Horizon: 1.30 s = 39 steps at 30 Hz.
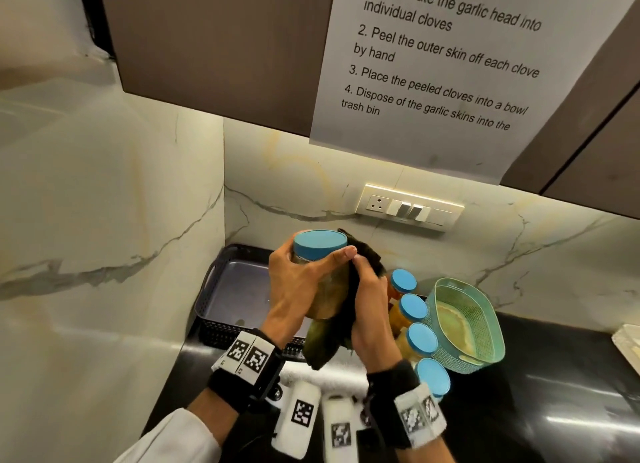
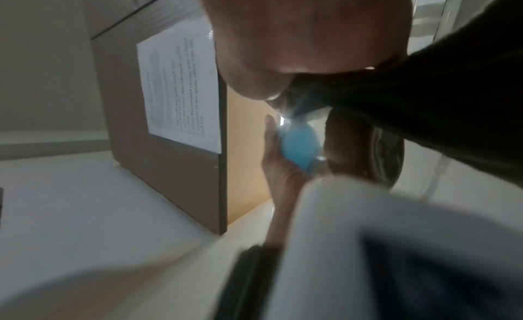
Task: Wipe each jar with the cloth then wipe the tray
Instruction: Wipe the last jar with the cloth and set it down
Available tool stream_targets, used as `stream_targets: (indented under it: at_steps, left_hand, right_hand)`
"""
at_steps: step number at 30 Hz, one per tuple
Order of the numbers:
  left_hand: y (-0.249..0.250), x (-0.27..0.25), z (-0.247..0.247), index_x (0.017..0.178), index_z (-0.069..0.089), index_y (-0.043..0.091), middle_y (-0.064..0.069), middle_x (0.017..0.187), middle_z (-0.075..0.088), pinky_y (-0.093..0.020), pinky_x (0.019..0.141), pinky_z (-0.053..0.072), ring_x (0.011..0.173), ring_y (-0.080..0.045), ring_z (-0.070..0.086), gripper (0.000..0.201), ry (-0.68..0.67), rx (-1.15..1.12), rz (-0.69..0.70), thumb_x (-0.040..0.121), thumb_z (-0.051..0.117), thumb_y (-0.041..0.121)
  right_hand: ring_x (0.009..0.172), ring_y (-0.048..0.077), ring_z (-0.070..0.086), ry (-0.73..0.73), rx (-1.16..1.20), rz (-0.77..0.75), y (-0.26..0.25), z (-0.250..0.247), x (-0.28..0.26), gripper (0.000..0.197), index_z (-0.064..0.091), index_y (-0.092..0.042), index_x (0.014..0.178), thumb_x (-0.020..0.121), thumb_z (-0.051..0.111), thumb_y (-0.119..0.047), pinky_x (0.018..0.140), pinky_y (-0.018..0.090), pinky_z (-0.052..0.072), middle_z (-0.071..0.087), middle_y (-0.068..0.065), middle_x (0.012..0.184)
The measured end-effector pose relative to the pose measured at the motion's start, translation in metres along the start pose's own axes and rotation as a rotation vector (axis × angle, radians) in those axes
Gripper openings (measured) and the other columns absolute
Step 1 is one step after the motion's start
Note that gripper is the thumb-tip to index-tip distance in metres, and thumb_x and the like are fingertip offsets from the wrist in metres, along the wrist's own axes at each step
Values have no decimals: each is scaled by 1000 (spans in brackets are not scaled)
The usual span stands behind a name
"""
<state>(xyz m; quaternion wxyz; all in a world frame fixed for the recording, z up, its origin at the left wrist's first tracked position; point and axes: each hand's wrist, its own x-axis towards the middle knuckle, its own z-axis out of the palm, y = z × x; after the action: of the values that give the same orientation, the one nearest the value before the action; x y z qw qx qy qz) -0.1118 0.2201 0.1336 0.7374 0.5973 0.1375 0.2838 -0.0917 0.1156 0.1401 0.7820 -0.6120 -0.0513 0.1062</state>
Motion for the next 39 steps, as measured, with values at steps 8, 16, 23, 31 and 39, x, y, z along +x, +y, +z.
stream_targets:
  at_steps: [8,16,23,31,39]
  left_hand:
    - [-2,1,-9,103,72,27,14,88,79,-15,72,57,89,-2,75,56,74,-26,3,54,89,49]
    - [8,8,-11,97,73,26,13,83,79,-15,68,56,80,-3,74,53,104,-64,-30,52,89,48]
    - [4,4,3,109,74,19,7,95,80,-23,76,62,91,-10,77,66,85,-43,-24,54,89,51]
    - [4,3,15,111,74,16,3,98,80,-21,74,61,90,-11,77,73,115,-87,-72,51,89,54]
    - [8,9,17,104,73,17,4,90,79,-17,70,58,79,-5,75,64,140,-134,-90,51,88,51]
  right_hand:
    - [101,12,72,-31,-73,-66,5,10,-4,33,67,-20,123,99,59,-43,78,26,60,76,-2,110]
    - [87,2,71,-58,-141,-178,12,4,-14,18,70,-35,104,101,54,-29,75,19,58,76,-18,88]
    - [89,2,72,-23,-71,-120,2,-1,-7,15,66,-32,109,100,55,-38,68,17,56,76,-15,95]
    - [95,11,72,-58,-72,-117,-13,-7,-4,13,69,-31,103,101,57,-33,81,29,58,76,-12,90]
    - [76,23,74,-73,-146,-249,2,-8,-19,23,75,-24,106,99,59,-40,69,30,62,75,11,87]
